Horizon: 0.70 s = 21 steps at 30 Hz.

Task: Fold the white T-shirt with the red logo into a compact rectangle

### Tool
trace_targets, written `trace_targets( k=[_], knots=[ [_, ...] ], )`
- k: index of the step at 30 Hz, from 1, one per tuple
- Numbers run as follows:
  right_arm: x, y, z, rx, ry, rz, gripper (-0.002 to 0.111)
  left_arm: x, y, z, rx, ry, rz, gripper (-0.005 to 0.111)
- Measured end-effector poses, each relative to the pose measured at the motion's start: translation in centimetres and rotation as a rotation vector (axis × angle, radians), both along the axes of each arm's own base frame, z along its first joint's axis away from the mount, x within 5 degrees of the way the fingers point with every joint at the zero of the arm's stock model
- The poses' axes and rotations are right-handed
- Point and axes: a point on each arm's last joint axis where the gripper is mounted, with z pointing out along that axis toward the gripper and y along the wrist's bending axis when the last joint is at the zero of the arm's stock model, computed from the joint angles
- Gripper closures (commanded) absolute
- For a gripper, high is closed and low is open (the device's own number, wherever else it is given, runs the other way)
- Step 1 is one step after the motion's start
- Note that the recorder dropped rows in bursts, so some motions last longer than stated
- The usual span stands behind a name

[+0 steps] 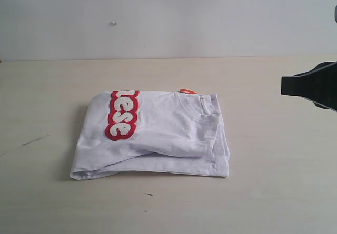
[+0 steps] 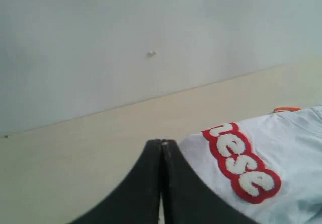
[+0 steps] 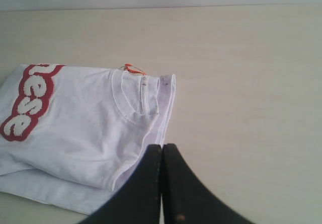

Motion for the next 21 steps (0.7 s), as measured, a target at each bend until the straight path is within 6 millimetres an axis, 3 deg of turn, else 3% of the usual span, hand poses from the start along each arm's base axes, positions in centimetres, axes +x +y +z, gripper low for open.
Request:
trace_targets(
  k=[13,21],
  knots=[
    [0.0,0.0,0.0,0.0,0.0,0.0,0.108,-4.6,2.9,-3.0,0.007,-0.023,0.111,0.106],
    [0.0,0.0,0.0,0.0,0.0,0.0,0.108,-6.2,3.9,-4.6,0.006,-0.02,0.196,0.106]
  ],
)
